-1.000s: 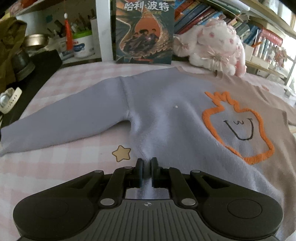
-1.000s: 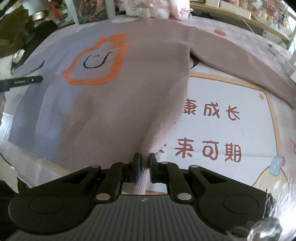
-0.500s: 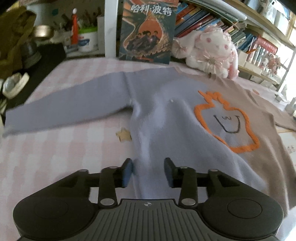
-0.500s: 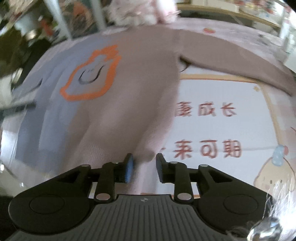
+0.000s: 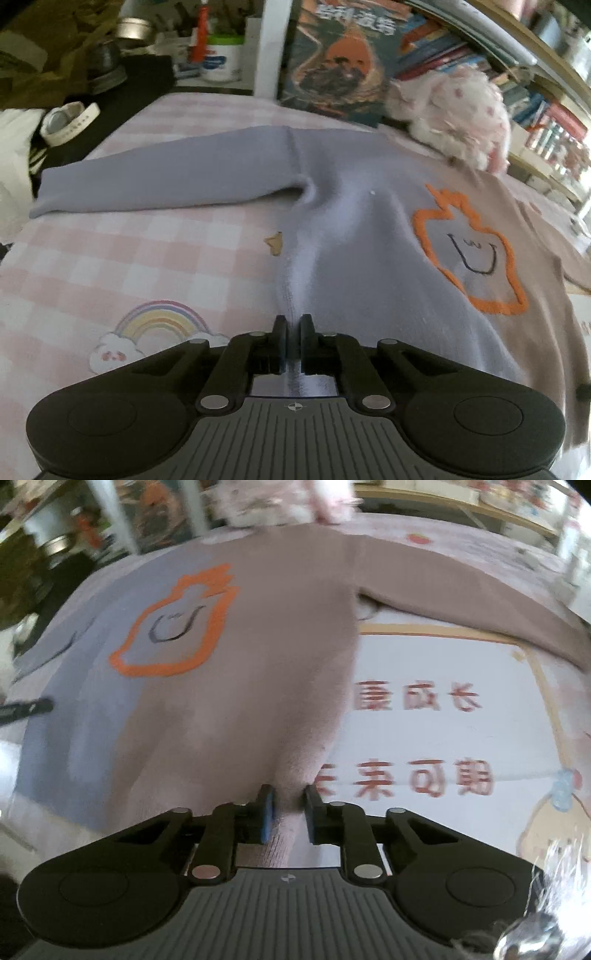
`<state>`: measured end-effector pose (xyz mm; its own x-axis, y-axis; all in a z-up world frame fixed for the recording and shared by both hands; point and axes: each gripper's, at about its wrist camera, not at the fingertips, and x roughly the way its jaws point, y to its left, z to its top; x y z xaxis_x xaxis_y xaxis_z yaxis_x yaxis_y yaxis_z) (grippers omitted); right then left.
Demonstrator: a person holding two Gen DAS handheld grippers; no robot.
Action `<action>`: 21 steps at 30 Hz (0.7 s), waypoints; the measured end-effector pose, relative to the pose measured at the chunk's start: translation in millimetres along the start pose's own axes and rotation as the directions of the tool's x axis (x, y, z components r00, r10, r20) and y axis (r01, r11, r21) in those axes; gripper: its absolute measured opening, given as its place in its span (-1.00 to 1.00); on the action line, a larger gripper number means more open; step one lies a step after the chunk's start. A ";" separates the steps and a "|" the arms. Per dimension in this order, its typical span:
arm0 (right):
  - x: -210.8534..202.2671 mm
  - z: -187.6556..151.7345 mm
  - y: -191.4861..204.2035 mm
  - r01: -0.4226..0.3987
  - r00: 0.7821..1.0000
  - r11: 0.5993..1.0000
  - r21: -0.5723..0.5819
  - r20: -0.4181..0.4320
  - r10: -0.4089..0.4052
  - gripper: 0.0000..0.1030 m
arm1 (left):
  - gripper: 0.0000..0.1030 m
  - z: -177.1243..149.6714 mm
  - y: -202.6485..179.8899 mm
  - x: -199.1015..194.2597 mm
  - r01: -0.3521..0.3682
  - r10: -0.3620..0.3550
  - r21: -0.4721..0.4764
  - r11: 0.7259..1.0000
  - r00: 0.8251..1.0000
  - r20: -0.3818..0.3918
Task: Fold clothes
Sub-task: 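Hold the sweater hem with both tools and drag it to straighten the body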
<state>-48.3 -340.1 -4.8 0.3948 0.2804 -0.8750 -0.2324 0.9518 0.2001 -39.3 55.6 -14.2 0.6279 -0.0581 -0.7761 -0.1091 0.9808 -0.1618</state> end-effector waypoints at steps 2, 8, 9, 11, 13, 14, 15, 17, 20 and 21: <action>0.9 -1.2 6.4 -0.015 1.000 1.000 -0.022 -0.005 0.015 -0.73 | -0.90 0.8 1.9 0.6 -0.004 0.004 0.000 1.000 1.000 0.001; -0.3 -2.2 3.2 0.023 1.000 1.000 -0.016 0.013 -0.023 -0.73 | -0.89 -3.8 -1.9 -1.0 0.013 -0.014 0.044 0.999 1.000 0.005; -0.8 -2.1 0.7 0.029 0.999 1.000 -0.007 0.016 -0.029 -0.73 | -0.89 -4.4 -3.5 -0.8 0.017 -0.017 0.048 0.999 1.000 0.005; -1.7 -1.8 -4.2 0.041 0.999 0.999 0.008 0.021 -0.041 -0.73 | -0.89 -5.4 -6.6 -0.4 0.023 -0.024 0.056 0.998 1.000 0.003; -2.2 -1.3 -4.1 0.048 0.999 0.999 0.007 0.022 -0.048 -0.73 | -0.89 -6.0 -9.2 -0.1 0.025 -0.025 0.065 0.998 1.000 0.004; -2.3 -1.2 -3.0 0.052 0.998 0.999 0.004 0.023 -0.052 -0.73 | -0.89 -6.0 -10.4 0.2 0.026 -0.027 0.066 0.997 1.000 0.005; -2.4 -1.3 -2.3 0.057 0.998 0.998 0.000 0.025 -0.057 -0.73 | -0.89 -5.9 -11.6 0.6 0.028 -0.028 0.068 0.997 1.000 0.007; -2.6 -2.0 -0.9 0.073 0.997 0.997 -0.004 0.034 -0.073 -0.73 | -0.90 -6.2 -12.8 1.4 0.032 -0.033 0.069 0.997 0.999 0.010; -1.9 -1.9 -0.3 0.093 0.995 0.996 -0.002 0.046 -0.093 -0.73 | -0.89 -6.7 -13.9 3.5 0.039 -0.040 0.076 0.996 0.999 0.021; -1.6 -2.0 0.6 0.095 0.994 0.995 -0.006 0.046 -0.095 -0.73 | -0.89 -6.6 -13.6 4.0 0.039 -0.041 0.075 0.996 0.999 0.022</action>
<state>-50.8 -340.3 -4.1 0.4556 0.1942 -0.8688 -0.1993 0.9734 0.1130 -40.4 40.8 -19.1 0.6489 -0.0939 -0.7551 -0.0264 0.9890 -0.1457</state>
